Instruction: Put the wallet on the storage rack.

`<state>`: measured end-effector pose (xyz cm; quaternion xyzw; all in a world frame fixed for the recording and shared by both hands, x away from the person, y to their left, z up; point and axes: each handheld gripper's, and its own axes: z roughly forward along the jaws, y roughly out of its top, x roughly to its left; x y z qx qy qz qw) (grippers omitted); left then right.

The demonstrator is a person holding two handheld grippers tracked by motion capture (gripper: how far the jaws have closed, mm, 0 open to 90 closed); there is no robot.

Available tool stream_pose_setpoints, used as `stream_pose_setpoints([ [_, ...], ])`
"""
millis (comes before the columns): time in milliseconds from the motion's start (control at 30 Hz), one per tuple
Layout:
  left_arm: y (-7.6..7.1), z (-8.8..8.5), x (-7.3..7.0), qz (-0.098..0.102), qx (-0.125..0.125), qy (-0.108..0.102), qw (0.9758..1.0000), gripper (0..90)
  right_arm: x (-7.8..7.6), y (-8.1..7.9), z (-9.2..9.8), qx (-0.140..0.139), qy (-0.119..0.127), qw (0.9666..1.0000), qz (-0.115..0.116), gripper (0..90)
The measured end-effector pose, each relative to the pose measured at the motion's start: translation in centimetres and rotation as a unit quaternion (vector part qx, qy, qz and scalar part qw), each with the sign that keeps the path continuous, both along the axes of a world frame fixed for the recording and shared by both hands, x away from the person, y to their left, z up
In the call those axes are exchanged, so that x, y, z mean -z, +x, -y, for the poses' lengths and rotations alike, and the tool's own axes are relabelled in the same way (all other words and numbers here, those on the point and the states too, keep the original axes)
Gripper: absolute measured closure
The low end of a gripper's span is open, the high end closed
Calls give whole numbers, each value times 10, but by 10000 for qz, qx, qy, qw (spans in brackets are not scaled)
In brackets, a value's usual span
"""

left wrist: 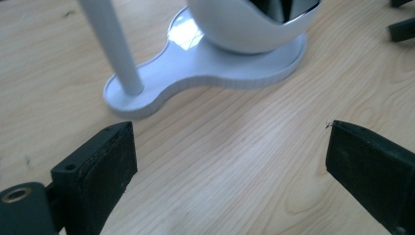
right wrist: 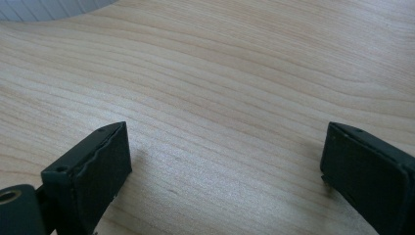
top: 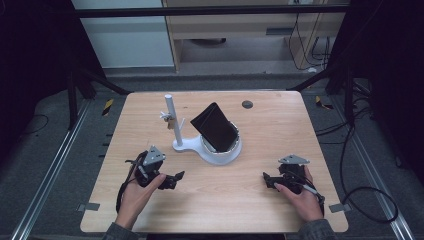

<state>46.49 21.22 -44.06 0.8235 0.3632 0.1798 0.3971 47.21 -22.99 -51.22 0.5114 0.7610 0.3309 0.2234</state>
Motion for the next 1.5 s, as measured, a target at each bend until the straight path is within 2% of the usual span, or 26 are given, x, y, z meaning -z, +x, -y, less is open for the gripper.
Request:
stream_pose_setpoints([
  [133,5,-10,11,-96,-146,89,9998,50,0,0,0,0,0,10000,0,48],
  [500,10,-30,36,-158,-468,465,9977,56,0,0,0,6,-1,10000,0,48],
  [733,12,-41,44,-214,-633,470,9967,56,0,0,0,9,-3,10000,1,48],
  [900,14,-47,51,-270,-676,623,9954,56,0,0,0,11,-4,10000,-1,48],
  [1500,19,-56,60,-396,-810,641,9939,54,0,-1,0,12,-14,10000,4,48],
])
